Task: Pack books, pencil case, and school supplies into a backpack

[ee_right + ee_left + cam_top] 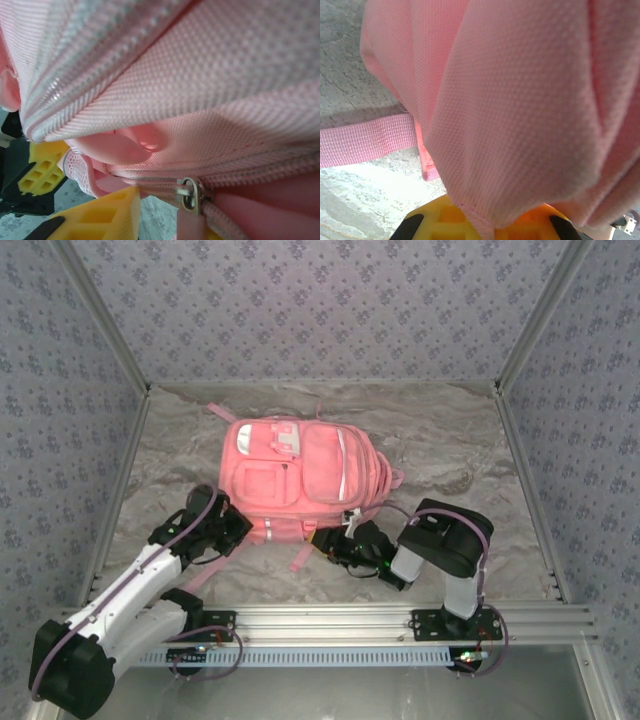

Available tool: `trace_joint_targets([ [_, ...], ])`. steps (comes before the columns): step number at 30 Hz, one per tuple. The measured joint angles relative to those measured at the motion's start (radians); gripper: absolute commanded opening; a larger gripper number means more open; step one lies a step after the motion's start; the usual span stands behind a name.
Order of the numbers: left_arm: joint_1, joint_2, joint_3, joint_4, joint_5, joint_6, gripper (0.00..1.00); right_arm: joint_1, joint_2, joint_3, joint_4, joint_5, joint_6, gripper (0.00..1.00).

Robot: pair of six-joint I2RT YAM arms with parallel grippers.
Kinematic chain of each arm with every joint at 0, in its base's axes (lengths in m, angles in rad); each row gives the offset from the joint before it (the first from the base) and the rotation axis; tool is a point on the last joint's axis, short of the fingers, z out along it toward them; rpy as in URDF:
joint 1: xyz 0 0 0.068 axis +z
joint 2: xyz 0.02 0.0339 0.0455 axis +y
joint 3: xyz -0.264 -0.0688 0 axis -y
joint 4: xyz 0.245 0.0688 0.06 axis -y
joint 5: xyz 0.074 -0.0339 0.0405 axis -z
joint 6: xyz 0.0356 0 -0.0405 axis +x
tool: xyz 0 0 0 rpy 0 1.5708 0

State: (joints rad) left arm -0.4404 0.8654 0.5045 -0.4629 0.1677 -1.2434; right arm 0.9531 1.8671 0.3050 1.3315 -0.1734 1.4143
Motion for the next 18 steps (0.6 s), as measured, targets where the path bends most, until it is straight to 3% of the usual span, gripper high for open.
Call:
trace_joint_targets([
  [9,0.0,-0.007,-0.003,0.003,0.0,0.0,0.0,-0.002,-0.002,-0.057,0.072,0.0,0.018,0.39],
  [18,0.007,-0.008,-0.003,0.003,0.002,0.001,0.0,-0.002,-0.012,-0.09,0.09,0.005,0.019,0.36],
])
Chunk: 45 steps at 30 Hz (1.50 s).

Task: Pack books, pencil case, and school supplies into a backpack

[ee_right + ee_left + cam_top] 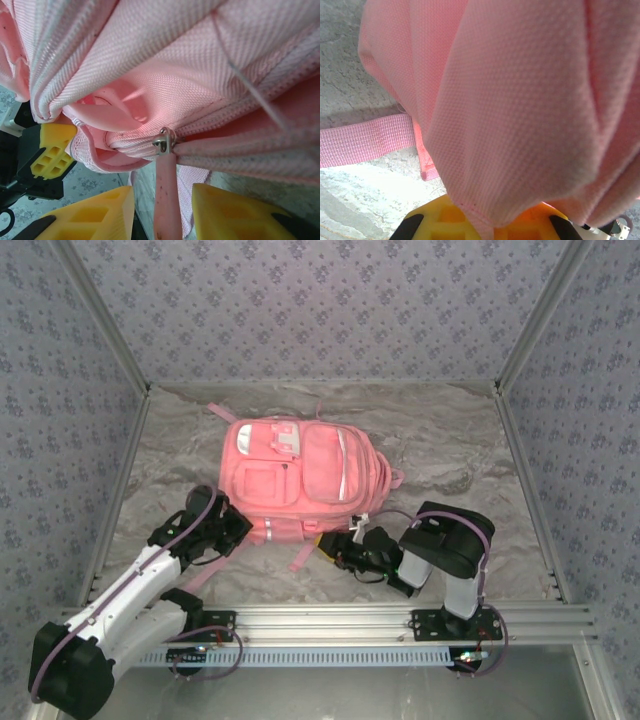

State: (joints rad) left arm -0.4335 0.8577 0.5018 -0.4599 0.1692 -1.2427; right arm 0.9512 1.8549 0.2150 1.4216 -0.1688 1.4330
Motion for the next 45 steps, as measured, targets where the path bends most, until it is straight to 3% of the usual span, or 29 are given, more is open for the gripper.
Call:
trace_joint_targets([
  [6,0.002,-0.014,0.0,-0.003,0.002,0.001,0.0,0.0,-0.03,-0.026,-0.002,0.016,-0.001,0.41],
  [13,0.006,-0.015,0.0,-0.006,0.003,0.003,0.0,0.007,-0.095,-0.041,-0.07,0.056,-0.013,0.37],
  [16,0.006,-0.015,0.0,-0.007,0.003,0.003,0.0,0.019,-0.191,-0.041,-0.196,0.088,-0.039,0.4],
  [20,0.006,-0.015,0.0,-0.007,0.003,0.003,0.0,0.045,-0.418,0.003,-0.51,0.161,-0.105,0.53],
  [25,0.008,-0.015,0.0,-0.007,0.006,0.003,0.0,0.073,-0.568,0.069,-0.739,0.228,-0.159,0.55],
  [36,0.008,-0.015,0.0,-0.007,0.006,0.003,0.0,0.079,-0.518,0.053,-0.829,0.252,-0.163,0.48],
  [45,0.008,-0.016,0.0,-0.007,0.007,0.003,0.0,0.076,-0.368,0.047,-0.663,0.221,-0.138,0.33],
])
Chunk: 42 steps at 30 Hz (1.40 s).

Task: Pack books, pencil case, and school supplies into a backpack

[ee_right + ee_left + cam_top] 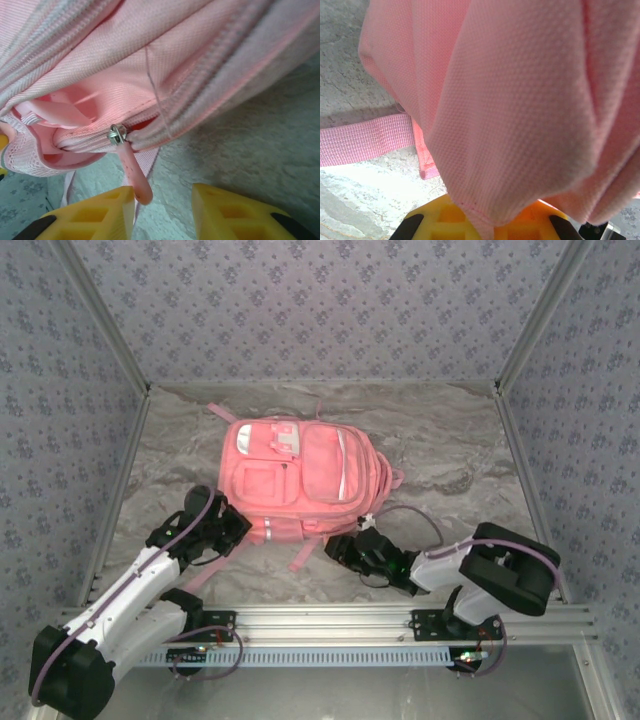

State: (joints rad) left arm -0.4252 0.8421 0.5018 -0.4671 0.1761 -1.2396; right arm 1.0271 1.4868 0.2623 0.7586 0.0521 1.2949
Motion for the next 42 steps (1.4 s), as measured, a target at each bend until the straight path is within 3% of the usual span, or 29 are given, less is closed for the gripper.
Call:
trace_joint_targets([
  [14,0.001,-0.004,0.0,0.0,0.003,0.0,0.0,-0.007,0.054,-0.001,0.158,-0.029,0.007,0.38],
  [21,0.001,-0.004,0.0,0.0,0.003,0.0,0.0,-0.011,0.103,-0.003,0.216,-0.039,0.026,0.27],
  [32,0.009,-0.005,0.0,-0.001,0.015,0.002,0.0,-0.029,0.24,-0.06,0.467,-0.056,0.08,0.0],
  [42,0.04,-0.035,0.0,-0.03,0.028,0.02,0.0,-0.039,0.209,-0.079,0.47,-0.074,0.071,0.0],
])
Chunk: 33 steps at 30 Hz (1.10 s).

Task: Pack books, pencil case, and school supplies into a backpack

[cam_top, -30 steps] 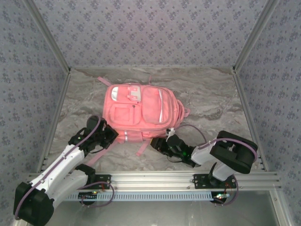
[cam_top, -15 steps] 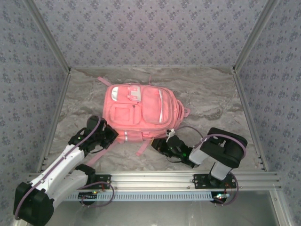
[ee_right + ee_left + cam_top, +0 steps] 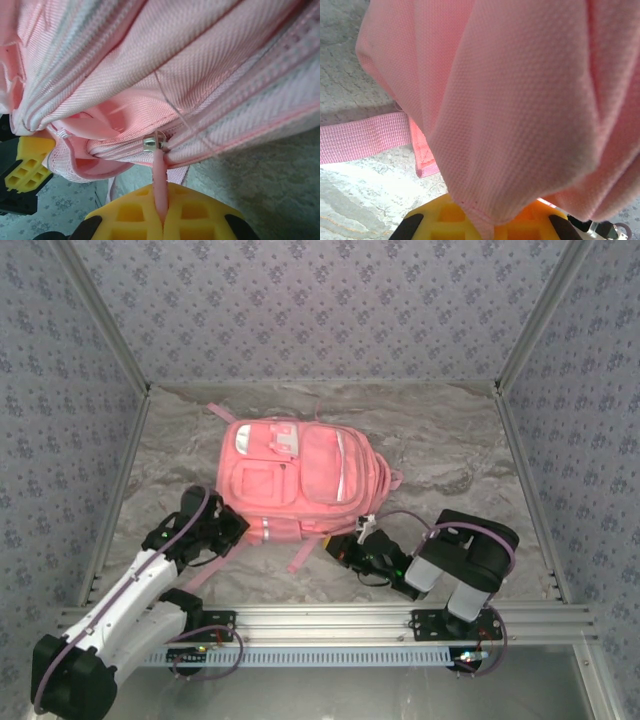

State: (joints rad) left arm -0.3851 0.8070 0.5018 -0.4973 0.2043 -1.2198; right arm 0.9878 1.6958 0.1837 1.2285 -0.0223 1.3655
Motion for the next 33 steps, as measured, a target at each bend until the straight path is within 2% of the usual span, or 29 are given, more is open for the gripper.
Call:
trace_joint_targets([
  [6,0.021,-0.014,0.0,-0.02,0.006,0.008,0.0,-0.006,-0.154,0.004,-0.2,-0.005,-0.043,0.0],
  [15,0.07,-0.037,0.0,-0.053,0.032,0.032,0.0,-0.008,-0.491,0.1,-0.765,0.003,-0.201,0.0],
  [20,0.087,-0.04,0.0,-0.06,0.052,0.035,0.0,-0.025,-0.624,0.143,-1.037,0.03,-0.307,0.0],
  [27,0.096,-0.038,0.0,-0.061,0.067,0.052,0.0,-0.037,-0.65,0.265,-1.337,0.101,-0.501,0.0],
  [33,0.097,0.013,0.04,-0.093,0.065,0.095,0.0,-0.037,-0.615,0.355,-1.501,0.208,-0.637,0.0],
])
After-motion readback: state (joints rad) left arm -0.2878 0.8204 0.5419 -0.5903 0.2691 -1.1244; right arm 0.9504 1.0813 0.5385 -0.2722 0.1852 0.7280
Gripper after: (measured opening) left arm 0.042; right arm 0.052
